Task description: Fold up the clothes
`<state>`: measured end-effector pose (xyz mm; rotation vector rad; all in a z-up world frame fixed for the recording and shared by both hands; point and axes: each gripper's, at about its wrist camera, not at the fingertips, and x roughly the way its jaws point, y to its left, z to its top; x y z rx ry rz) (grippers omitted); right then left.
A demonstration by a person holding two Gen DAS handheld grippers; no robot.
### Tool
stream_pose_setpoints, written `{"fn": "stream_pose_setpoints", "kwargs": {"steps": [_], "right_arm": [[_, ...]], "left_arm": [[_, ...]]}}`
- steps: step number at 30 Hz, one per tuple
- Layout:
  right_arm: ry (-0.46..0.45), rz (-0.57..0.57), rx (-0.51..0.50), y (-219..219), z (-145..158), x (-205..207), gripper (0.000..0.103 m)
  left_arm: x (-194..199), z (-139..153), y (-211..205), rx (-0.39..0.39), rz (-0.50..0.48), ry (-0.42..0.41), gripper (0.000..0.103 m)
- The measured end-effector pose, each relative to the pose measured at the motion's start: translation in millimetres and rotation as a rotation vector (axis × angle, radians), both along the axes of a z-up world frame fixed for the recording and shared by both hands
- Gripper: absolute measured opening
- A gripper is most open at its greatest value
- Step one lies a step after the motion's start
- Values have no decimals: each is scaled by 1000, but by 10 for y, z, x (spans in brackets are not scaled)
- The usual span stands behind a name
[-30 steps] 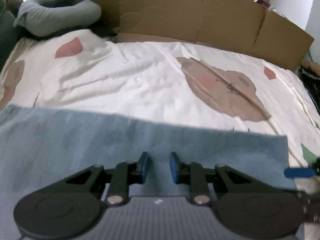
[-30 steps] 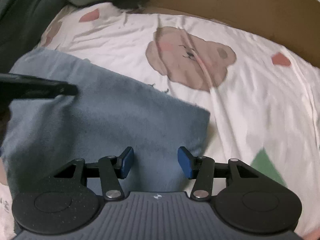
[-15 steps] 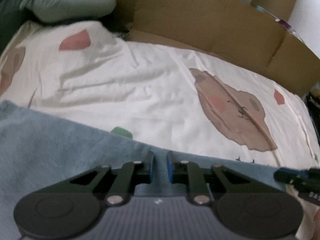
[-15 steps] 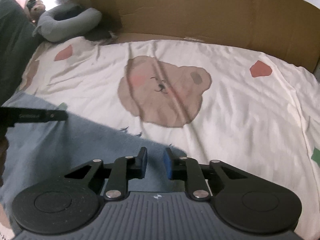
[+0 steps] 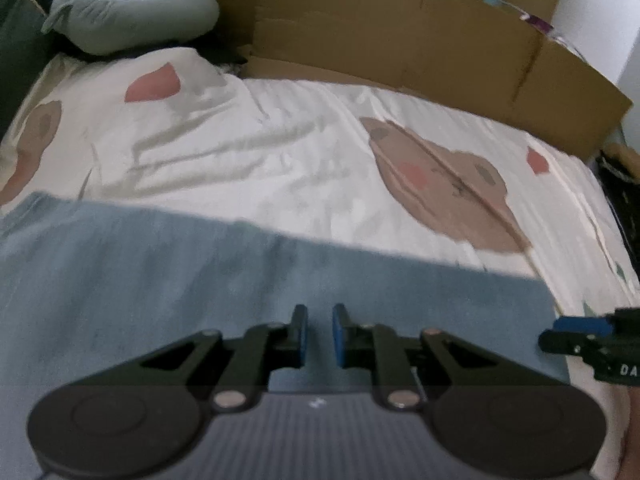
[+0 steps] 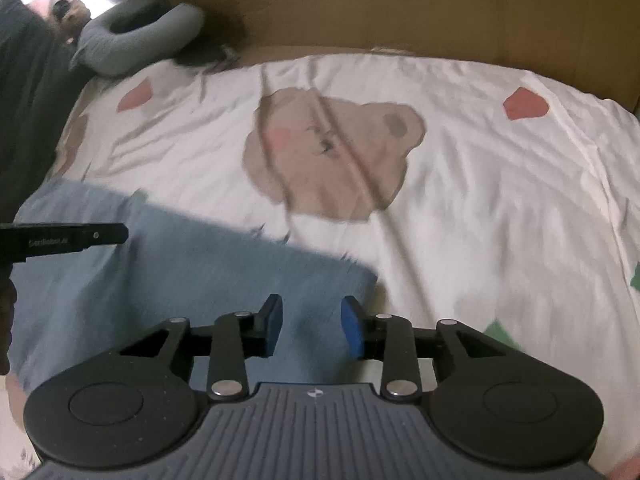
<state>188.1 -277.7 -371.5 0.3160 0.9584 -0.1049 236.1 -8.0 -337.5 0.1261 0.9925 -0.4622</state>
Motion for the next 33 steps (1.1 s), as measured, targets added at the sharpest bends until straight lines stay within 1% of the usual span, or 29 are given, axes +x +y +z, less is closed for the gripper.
{"fn": "stream_pose_setpoints", "kwargs": {"steps": [2, 4, 6, 9, 14, 19, 25, 29, 33], "right_arm": [[6, 13, -15, 81, 11, -101, 38], [9, -13, -31, 143, 21, -229, 38], [21, -38, -24, 194, -1, -352, 35], [31, -44, -29, 301, -35, -526, 31], [41, -51, -24, 470, -65, -714, 29], [62, -76, -9, 582, -62, -869, 28], [95, -93, 24, 678, -76, -1069, 30], [128, -93, 46, 769, -111, -1203, 30], [145, -99, 71, 839, -145, -1337, 30]], "left_arm": [[-124, -9, 89, 5, 7, 6, 15], [-249, -16, 203, -2, 17, 2, 15], [-365, -33, 284, -3, 20, 14, 15], [-547, -65, 357, 16, -1, 27, 15], [-773, -121, 430, 40, -20, 52, 15], [-902, -126, 492, 39, -20, 63, 15], [-1006, -121, 492, 69, -23, 75, 15], [-1089, -128, 549, 60, 1, 98, 15], [-1180, -123, 564, 70, -4, 100, 15]]}}
